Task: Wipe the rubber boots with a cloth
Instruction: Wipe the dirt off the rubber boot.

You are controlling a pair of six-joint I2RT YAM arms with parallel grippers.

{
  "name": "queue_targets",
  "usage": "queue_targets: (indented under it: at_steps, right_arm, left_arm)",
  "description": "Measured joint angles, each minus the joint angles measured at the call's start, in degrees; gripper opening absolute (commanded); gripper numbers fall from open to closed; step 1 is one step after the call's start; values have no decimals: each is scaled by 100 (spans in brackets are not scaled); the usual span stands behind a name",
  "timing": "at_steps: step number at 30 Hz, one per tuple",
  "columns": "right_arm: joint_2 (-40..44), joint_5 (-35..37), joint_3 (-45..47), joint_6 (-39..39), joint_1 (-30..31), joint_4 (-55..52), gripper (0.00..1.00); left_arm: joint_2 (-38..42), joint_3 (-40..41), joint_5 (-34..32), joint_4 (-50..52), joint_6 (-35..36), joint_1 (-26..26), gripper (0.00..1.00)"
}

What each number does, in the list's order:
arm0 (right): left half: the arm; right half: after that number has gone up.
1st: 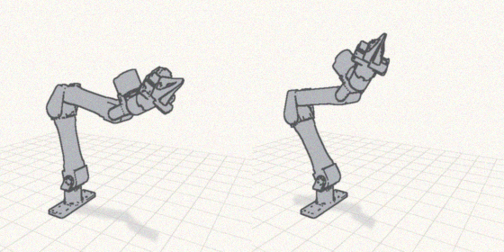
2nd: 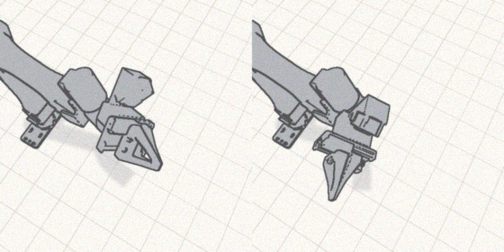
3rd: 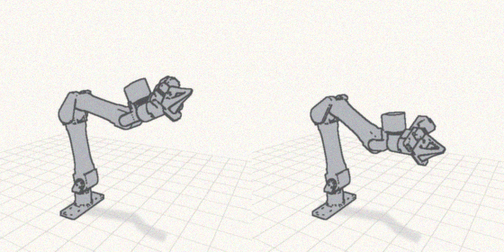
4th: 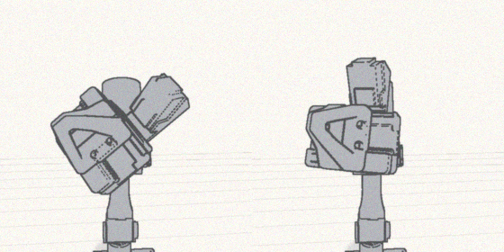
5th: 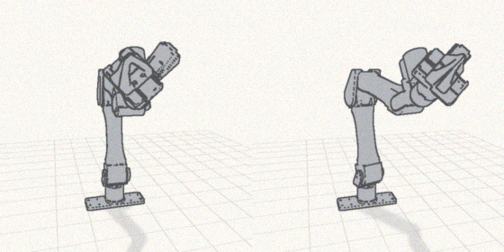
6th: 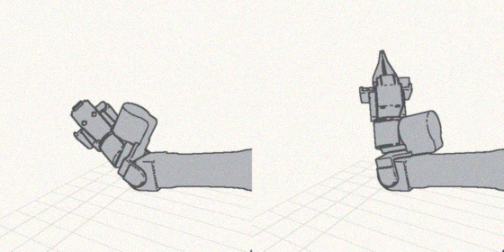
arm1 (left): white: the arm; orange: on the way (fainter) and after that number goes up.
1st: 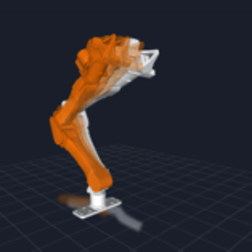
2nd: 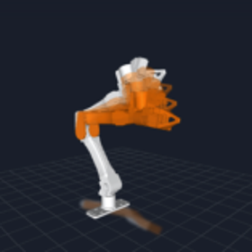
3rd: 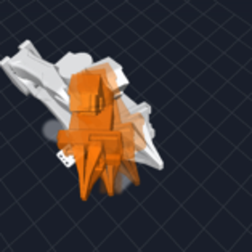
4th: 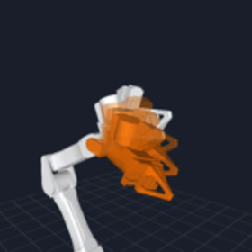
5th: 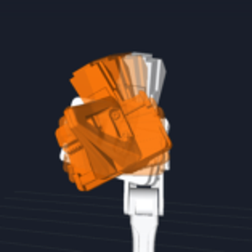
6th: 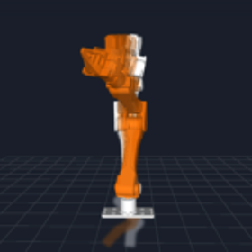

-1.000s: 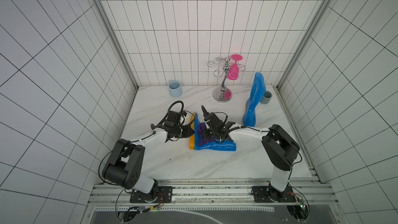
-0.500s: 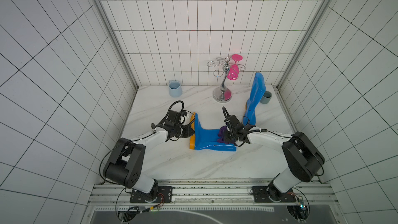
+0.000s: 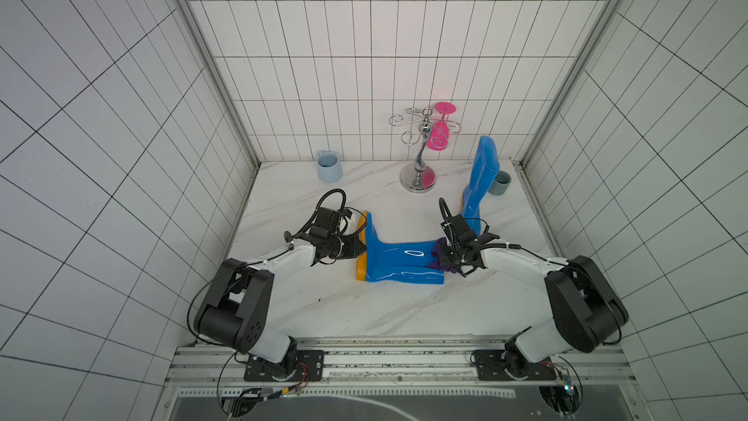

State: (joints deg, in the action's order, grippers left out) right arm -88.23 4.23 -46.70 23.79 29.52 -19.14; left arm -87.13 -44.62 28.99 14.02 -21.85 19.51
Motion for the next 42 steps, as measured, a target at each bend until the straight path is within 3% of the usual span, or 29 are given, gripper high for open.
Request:
queue_targets:
  at_steps: [13, 23, 31, 42]
  right_arm:
    - [-1440, -245, -2243, -4, 1541, -105, 0]
    - [-1722, -592, -2986, 216, 2291, -94, 0]
    - [-1746, -629, -2938, 398, 2341, -44, 0]
    - [-1298, -369, -1569, 501, 2203, 212, 0]
  left_arm:
    - [-15, -15, 13, 11, 2, 0, 14]
    - [-17, -26, 9, 33, 4, 0, 15]
    - [-17, -31, 7, 37, 4, 0, 15]
    - [-15, -31, 11, 37, 24, 0, 15]
